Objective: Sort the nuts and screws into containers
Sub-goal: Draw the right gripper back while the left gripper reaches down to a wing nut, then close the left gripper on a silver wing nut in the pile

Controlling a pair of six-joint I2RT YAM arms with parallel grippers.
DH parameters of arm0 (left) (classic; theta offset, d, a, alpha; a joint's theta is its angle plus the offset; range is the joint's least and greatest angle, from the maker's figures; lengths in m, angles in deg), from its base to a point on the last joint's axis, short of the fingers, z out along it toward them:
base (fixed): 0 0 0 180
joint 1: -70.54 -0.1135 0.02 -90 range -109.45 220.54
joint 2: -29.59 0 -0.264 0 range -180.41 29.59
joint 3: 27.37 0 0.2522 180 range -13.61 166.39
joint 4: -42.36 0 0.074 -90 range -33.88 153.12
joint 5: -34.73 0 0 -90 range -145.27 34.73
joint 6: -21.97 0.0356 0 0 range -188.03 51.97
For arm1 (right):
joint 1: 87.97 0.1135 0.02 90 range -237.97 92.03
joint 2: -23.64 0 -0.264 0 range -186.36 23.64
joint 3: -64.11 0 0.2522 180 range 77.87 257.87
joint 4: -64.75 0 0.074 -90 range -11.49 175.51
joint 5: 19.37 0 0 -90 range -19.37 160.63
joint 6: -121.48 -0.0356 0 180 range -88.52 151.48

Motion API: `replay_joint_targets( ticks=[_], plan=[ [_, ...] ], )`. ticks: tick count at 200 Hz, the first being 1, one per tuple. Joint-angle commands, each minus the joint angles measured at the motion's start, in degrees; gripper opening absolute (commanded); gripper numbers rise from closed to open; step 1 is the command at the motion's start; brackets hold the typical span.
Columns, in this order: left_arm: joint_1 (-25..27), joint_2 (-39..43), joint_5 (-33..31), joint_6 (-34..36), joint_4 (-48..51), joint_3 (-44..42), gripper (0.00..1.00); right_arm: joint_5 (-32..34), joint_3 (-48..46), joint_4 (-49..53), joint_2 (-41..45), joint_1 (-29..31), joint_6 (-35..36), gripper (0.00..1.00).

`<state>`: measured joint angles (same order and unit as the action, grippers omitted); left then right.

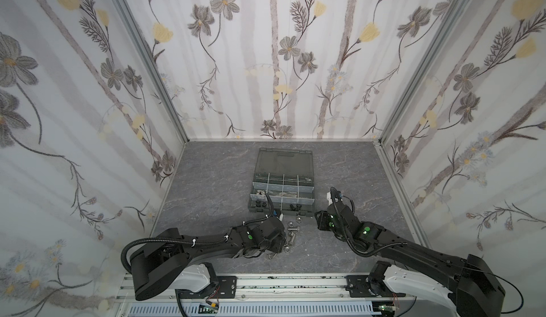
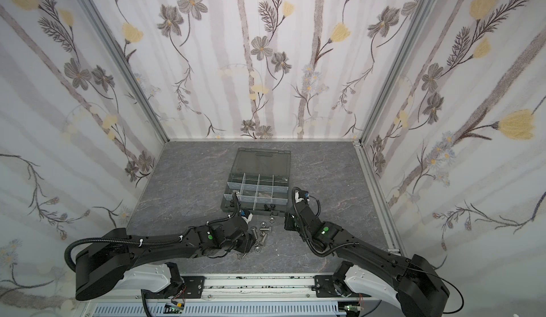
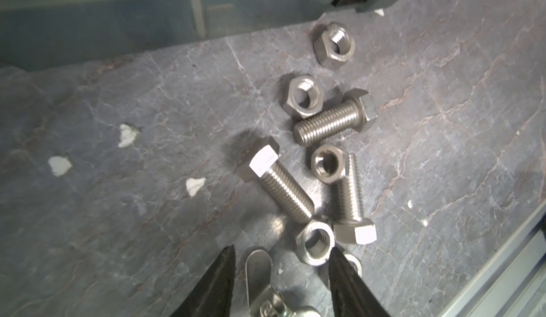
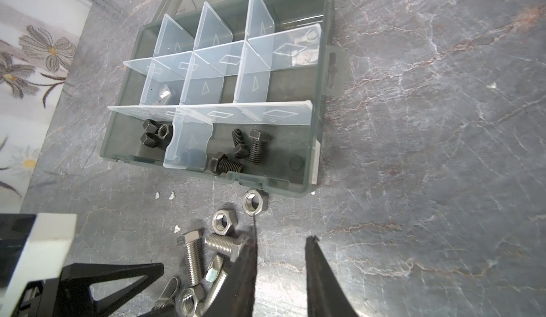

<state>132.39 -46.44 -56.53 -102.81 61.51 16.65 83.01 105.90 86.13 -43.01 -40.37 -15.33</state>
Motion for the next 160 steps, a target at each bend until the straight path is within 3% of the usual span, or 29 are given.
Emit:
replay_joint_targets(
  ticks=[1,51,109,160],
  plan=[
    [0.8,0.8,0.2,-4.1,0.1,-1.1,0.53,1.7,-1.6,-1.8,2.1,0.0,-3.3,0.3],
    [3.1,1.1,-0.3,-9.8,0.6,-3.8,0.51,3.0,-5.0,-1.6,7.3,0.1,-5.9,0.3],
    [3.4,-3.3,0.4,-9.8,1.8,-1.7,0.39,3.8,-5.8,-0.2,9.6,0.1,-7.0,0.3],
    [4.5,-2.9,-3.8,-10.3,8.1,-0.5,0.38,4.4,-6.4,0.2,11.3,0.1,-7.5,0.31]
  ],
)
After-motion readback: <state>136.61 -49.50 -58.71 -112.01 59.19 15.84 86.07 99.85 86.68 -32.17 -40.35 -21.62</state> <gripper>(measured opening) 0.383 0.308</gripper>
